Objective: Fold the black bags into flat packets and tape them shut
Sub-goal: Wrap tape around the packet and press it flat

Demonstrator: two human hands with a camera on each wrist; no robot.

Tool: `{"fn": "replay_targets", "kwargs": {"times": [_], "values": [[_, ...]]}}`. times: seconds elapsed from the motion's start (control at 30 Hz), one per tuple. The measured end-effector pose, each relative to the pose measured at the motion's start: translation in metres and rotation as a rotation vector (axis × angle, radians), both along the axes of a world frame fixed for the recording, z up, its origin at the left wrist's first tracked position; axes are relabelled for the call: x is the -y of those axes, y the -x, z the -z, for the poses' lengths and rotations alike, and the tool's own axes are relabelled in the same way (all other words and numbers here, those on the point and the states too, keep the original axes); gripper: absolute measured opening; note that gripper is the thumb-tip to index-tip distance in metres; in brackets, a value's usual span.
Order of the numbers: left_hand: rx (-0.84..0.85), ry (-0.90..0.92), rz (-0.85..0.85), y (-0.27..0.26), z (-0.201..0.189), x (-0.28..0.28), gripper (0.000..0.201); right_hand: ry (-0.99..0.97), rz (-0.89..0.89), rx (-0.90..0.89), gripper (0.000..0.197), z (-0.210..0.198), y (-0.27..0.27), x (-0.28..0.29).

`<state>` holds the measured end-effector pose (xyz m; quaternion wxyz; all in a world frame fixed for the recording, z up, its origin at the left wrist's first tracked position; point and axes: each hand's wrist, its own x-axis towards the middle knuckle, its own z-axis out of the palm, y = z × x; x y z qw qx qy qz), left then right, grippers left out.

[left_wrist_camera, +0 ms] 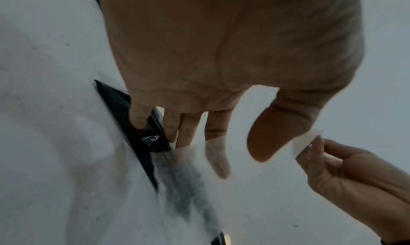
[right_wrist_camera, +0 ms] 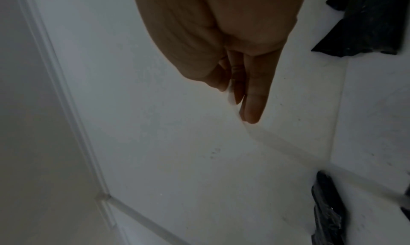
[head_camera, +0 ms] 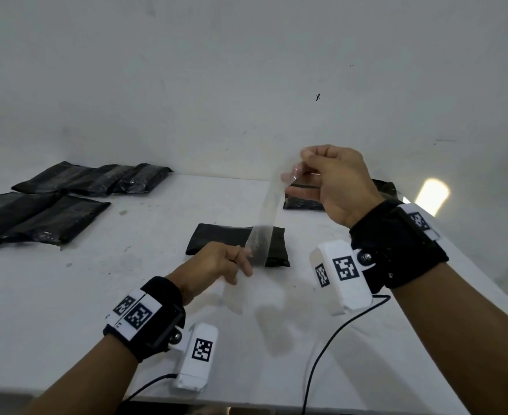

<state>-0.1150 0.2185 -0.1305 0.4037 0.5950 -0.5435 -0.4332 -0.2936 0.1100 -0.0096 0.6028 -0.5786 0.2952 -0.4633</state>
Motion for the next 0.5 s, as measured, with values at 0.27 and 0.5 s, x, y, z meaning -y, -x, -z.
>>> {"fn": "replay_targets", "kwargs": {"times": [0.27,0.5], "values": [[-0.135,0.03,-0.104,-0.011,0.004,0.0,0.047,-0.191,0.094,0.088,0.008,0.014,-0.006,0.021],[-0.246,0.006,-0.214,-0.03,0.0,-0.001,0.033,-0.662,0.171,0.222,0.025,0.051,-0.01,0.037]]}}
